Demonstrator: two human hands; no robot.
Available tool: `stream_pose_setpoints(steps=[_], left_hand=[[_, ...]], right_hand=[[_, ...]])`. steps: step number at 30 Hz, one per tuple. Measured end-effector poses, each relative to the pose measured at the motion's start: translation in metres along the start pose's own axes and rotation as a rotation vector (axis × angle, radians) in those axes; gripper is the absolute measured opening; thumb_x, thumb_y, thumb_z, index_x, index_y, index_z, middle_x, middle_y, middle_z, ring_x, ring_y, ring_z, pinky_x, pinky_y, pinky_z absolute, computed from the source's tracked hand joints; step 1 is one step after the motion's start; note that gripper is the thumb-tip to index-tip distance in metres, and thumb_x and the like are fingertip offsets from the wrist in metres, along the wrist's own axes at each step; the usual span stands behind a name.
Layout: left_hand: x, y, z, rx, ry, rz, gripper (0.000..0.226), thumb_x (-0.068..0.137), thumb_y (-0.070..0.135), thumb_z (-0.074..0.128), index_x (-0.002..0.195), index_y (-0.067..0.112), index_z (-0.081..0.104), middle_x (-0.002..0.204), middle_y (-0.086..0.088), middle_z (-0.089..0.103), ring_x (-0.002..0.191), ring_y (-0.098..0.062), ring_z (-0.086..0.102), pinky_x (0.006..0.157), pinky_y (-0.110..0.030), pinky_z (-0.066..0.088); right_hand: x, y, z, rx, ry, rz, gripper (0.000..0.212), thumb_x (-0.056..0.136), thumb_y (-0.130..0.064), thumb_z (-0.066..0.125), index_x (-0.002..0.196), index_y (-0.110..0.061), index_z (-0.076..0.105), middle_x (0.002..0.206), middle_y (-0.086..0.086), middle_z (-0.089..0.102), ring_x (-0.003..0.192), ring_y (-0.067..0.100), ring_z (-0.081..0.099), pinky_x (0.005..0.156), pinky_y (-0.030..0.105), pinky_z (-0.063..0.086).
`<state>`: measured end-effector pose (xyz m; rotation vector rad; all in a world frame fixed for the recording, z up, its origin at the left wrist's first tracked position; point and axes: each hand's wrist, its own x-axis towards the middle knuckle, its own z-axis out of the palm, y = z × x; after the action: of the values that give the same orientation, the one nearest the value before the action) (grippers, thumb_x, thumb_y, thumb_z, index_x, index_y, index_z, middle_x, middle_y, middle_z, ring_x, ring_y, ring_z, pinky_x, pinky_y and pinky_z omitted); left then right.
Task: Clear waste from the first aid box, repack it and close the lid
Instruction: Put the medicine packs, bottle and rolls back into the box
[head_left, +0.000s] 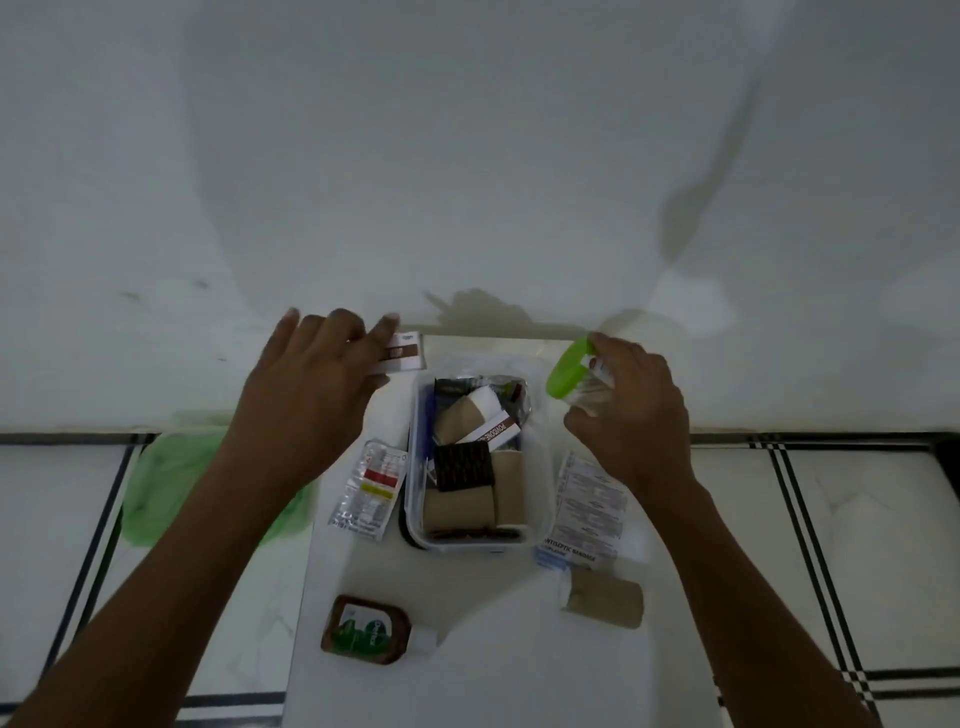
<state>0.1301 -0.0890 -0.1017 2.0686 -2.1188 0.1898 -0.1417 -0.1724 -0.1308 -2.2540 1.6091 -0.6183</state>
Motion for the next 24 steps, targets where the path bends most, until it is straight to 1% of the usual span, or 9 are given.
stream_pose_setpoints(steps=[3,5,8,10,13,17,21,22,24], left_hand=[[-0.001,0.028,-0.009,-0.011,-0.014,0.126,0.056,0.082,0.02,0.062,0.135,0.01,0.045,0.109,-0.016,0.059,0.093,-0.034,0.057,0.093,-0.052,0.045],[-0.004,0.046,-0.005,-0.007,-0.03,0.206,0.059,0.078,0.02,0.064,0.133,0.012,0.047,0.11,-0.012,0.061,0.096,-0.032,0.059,0.094,-0.051,0.046],[-0.008,0.067,0.013,0.002,-0.044,0.294,0.058,0.064,0.019,0.077,0.12,0.013,0.06,0.107,-0.007,0.068,0.096,-0.029,0.065,0.099,-0.057,0.042],[-0.008,0.073,0.026,-0.018,-0.019,0.317,0.046,0.06,0.015,0.079,0.105,0.014,0.068,0.1,-0.006,0.072,0.095,-0.028,0.067,0.101,-0.061,0.039],[-0.009,0.076,0.044,-0.051,0.02,0.306,0.025,0.065,0.01,0.072,0.089,0.014,0.072,0.089,-0.004,0.074,0.09,-0.026,0.069,0.104,-0.061,0.036],[-0.014,0.08,0.058,-0.152,0.023,0.297,0.009,0.066,0.014,0.069,0.074,0.016,0.071,0.074,-0.001,0.074,0.079,-0.022,0.07,0.101,-0.058,0.042],[-0.012,0.084,0.06,-0.102,-0.07,0.232,0.021,0.047,0.018,0.085,0.063,0.018,0.071,0.057,-0.001,0.07,0.068,-0.028,0.072,0.086,-0.068,0.041],[-0.011,0.084,0.061,-0.106,-0.072,0.218,0.017,0.05,0.019,0.084,0.062,0.018,0.072,0.056,-0.001,0.07,0.067,-0.028,0.071,0.089,-0.067,0.04],[-0.016,0.082,0.062,-0.153,-0.107,0.225,0.006,0.066,0.025,0.068,0.067,0.022,0.072,0.06,0.002,0.071,0.072,-0.023,0.071,0.105,-0.058,0.032]], right_hand=[[0.005,-0.017,-0.015,0.053,0.026,-0.001,0.072,0.064,-0.018,0.075,0.13,-0.017,0.047,0.124,0.006,0.058,0.107,0.028,0.051,0.082,0.042,0.046],[0.008,-0.026,-0.023,0.13,0.02,-0.001,0.073,0.064,-0.022,0.074,0.131,-0.018,0.046,0.125,0.005,0.057,0.108,0.026,0.05,0.085,0.04,0.044],[0.013,-0.038,-0.024,0.296,-0.047,-0.008,0.076,0.062,-0.026,0.075,0.132,-0.023,0.046,0.125,0.003,0.056,0.109,0.018,0.051,0.087,0.03,0.043],[0.016,-0.046,-0.016,0.358,-0.117,-0.049,0.076,0.061,-0.021,0.079,0.13,-0.024,0.047,0.124,0.001,0.057,0.11,0.016,0.052,0.09,0.031,0.047],[0.018,-0.057,0.002,0.329,-0.187,-0.15,0.071,0.062,-0.021,0.076,0.128,-0.024,0.049,0.122,0.0,0.059,0.108,0.018,0.052,0.092,0.044,0.048],[0.02,-0.057,0.022,0.263,-0.278,-0.236,0.067,0.064,-0.017,0.076,0.127,-0.019,0.053,0.122,0.005,0.063,0.11,0.023,0.057,0.095,0.046,0.048],[0.019,-0.049,0.039,0.107,-0.293,-0.304,0.063,0.069,-0.017,0.073,0.129,-0.025,0.053,0.131,-0.002,0.058,0.122,0.02,0.049,0.094,0.05,0.044],[0.019,-0.047,0.042,0.06,-0.286,-0.322,0.063,0.07,-0.018,0.072,0.129,-0.025,0.053,0.133,-0.003,0.056,0.122,0.019,0.047,0.092,0.05,0.044],[0.015,-0.045,0.046,0.007,-0.282,-0.337,0.062,0.069,-0.017,0.072,0.128,-0.025,0.054,0.133,-0.001,0.054,0.122,0.021,0.046,0.09,0.049,0.045]])
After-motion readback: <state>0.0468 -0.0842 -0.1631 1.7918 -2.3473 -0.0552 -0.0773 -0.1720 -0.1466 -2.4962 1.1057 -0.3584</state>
